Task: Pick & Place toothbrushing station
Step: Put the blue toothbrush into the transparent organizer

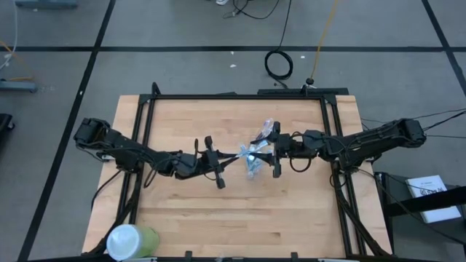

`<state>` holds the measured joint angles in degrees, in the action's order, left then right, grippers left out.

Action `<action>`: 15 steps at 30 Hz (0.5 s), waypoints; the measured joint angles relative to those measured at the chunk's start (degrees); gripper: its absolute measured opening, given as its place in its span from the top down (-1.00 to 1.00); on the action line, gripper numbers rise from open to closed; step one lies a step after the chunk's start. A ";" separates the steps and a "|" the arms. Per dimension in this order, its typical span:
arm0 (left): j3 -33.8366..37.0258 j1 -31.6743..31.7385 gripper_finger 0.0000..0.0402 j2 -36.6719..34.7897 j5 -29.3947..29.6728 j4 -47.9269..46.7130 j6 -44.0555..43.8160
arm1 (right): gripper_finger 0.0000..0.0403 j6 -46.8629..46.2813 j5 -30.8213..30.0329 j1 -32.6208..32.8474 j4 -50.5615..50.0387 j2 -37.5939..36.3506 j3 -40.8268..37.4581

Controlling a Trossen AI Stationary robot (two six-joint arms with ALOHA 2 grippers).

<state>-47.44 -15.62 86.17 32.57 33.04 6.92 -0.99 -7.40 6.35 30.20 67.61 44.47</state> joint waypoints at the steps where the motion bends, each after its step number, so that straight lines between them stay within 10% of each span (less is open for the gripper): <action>1: 0.00 -0.01 0.90 0.00 0.05 -0.04 -0.16 | 0.21 0.00 0.02 0.04 0.00 0.00 0.00; 15: -0.02 0.11 0.79 0.00 0.35 -1.73 -1.17 | 0.94 3.28 0.63 1.66 -0.10 0.00 0.00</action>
<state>-47.46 -15.51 86.17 32.92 31.31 5.75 2.29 -6.77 8.01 30.10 67.62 44.47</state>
